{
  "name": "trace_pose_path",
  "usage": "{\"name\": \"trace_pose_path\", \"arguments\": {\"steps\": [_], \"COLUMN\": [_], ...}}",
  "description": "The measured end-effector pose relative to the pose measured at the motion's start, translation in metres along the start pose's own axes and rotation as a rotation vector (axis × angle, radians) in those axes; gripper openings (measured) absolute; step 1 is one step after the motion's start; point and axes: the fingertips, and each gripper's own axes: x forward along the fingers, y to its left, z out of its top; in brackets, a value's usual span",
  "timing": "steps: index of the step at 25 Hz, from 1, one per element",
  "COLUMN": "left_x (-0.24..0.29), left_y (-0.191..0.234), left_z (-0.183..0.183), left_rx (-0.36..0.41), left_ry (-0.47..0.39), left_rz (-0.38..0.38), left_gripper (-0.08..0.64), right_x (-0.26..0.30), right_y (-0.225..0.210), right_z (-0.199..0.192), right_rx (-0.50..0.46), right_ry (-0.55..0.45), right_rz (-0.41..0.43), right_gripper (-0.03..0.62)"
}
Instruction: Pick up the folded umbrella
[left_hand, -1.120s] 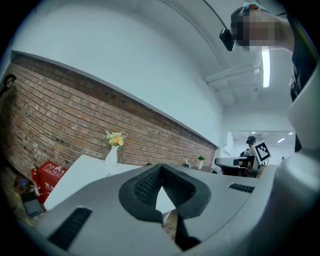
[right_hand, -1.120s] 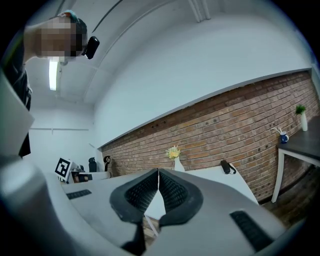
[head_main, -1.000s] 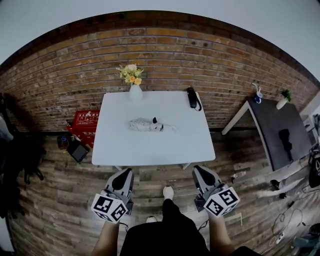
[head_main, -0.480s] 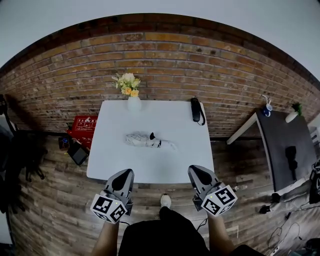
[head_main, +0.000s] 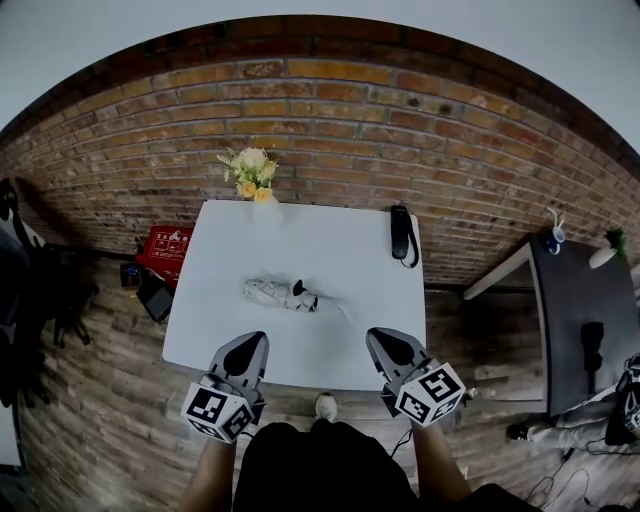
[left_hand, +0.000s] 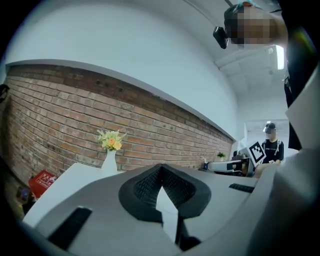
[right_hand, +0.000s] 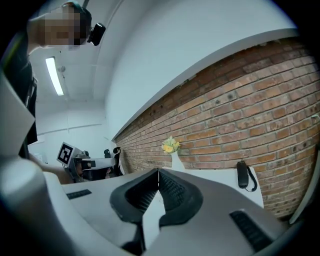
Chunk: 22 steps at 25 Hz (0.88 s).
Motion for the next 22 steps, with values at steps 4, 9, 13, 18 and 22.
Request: {"name": "trace_pose_path", "arguments": {"steps": [4, 9, 13, 18, 22], "left_x": [0.015, 0.027, 0.038, 0.053, 0.066], "left_y": [0.01, 0.014, 0.017, 0.021, 0.023], "left_z": [-0.002, -0.007, -0.006, -0.011, -0.014], "left_rx": [-0.014, 0.006, 0.032, 0.046, 0.05], "left_ry": [0.013, 0.047, 0.066, 0.093, 0.115], "left_rz": [0.03, 0.018, -0.005, -0.063, -0.116], "left_gripper": [0.005, 0.006, 0.005, 0.006, 0.006], "right_x": [0.016, 0.035, 0.047, 0.056, 0.068], "right_y": [-0.01, -0.013, -0.016, -0.022, -0.023], "right_z": [-0.003, -0.008, -0.014, -0.024, -0.032], "right_rx": [-0.022, -0.002, 0.007, 0.004, -0.035], "right_ry": [0.032, 0.055, 0.073, 0.089, 0.121], "right_rz": [0.036, 0.068, 0.059, 0.015, -0.017], "right_gripper": [0.02, 0.02, 0.02, 0.02, 0.021]}}
